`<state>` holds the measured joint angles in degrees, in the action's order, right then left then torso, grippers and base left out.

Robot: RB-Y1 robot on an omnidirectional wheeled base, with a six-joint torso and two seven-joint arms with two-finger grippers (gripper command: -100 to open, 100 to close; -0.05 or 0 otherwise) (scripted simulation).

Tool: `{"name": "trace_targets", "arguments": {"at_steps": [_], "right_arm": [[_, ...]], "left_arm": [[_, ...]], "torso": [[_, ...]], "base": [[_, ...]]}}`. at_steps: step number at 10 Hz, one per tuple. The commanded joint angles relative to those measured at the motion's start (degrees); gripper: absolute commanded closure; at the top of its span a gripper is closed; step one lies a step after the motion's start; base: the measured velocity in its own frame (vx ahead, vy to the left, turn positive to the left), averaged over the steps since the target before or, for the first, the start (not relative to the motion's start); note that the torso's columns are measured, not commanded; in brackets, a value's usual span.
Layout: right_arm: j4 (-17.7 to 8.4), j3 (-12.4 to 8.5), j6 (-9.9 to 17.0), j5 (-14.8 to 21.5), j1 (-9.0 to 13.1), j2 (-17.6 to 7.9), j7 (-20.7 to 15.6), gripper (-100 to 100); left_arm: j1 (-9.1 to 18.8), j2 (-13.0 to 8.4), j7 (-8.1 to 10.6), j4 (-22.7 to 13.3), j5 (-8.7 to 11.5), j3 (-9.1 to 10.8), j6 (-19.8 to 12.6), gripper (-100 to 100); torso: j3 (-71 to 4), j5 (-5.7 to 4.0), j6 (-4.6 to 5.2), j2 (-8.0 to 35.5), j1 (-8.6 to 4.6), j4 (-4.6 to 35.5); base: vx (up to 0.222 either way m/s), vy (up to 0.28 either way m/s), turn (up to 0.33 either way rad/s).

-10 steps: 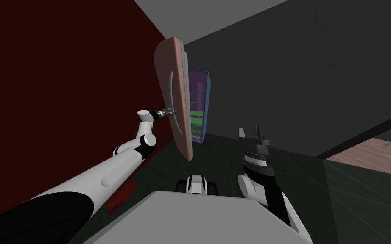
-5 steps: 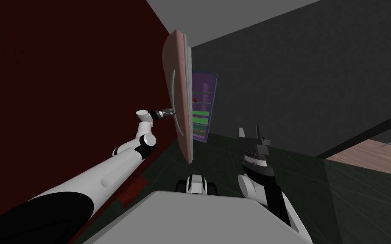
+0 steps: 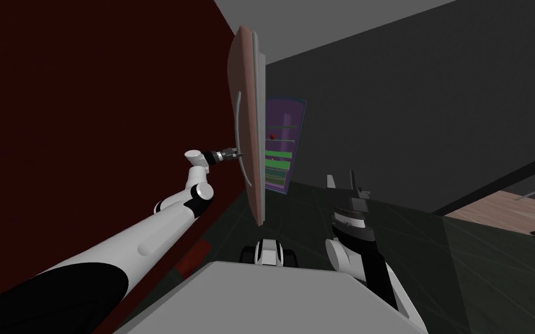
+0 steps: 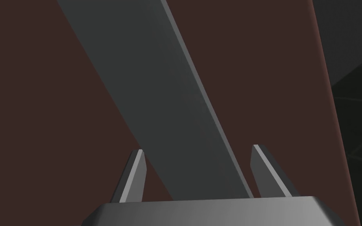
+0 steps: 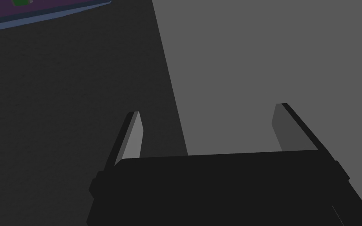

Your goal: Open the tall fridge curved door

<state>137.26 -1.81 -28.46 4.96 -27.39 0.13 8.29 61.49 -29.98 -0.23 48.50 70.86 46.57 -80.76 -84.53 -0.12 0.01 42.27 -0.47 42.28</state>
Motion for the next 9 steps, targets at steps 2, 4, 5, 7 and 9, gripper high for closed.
{"name": "trace_targets", "arguments": {"at_steps": [2,4,5,7,9], "right_arm": [[0.0,0.0,0.0,0.0,0.0,-0.01,0.0,0],[0.0,-0.02,0.0,0.0,-0.01,-0.02,0.0,0],[0.0,-0.02,0.0,0.0,-0.01,-0.02,0.0,0],[0.0,-0.02,0.0,0.0,0.0,-0.02,0.0,0],[0.0,-0.02,0.0,0.0,-0.01,-0.02,0.0,0]], "left_arm": [[-0.02,-0.29,0.35,-0.07,1.8,0.36,-4.53,100],[-0.03,-0.43,0.53,-0.11,2.7,0.54,-6.79,100],[-0.04,-0.57,0.7,-0.15,3.61,0.71,-9.05,100],[-0.05,-0.72,0.88,-0.19,4.51,0.89,-11.32,100],[-0.07,-1.0,1.23,-0.26,6.31,1.25,-15.67,100]], "torso": [[-0.14,0.03,0.07,-0.11,0.47,0.09],[-0.21,0.13,-0.03,-0.19,0.87,0.2],[-0.37,0.04,0.04,-0.37,0.63,0.17],[-0.34,0.0,0.12,-0.35,0.51,0.1],[-0.47,-0.09,0.19,-0.5,0.33,0.1]], "base": [[0.006,0.236,-0.012],[0.037,0.298,-0.008],[0.012,0.282,0.011],[0.021,0.304,-0.01],[0.022,0.309,-0.007]]}}
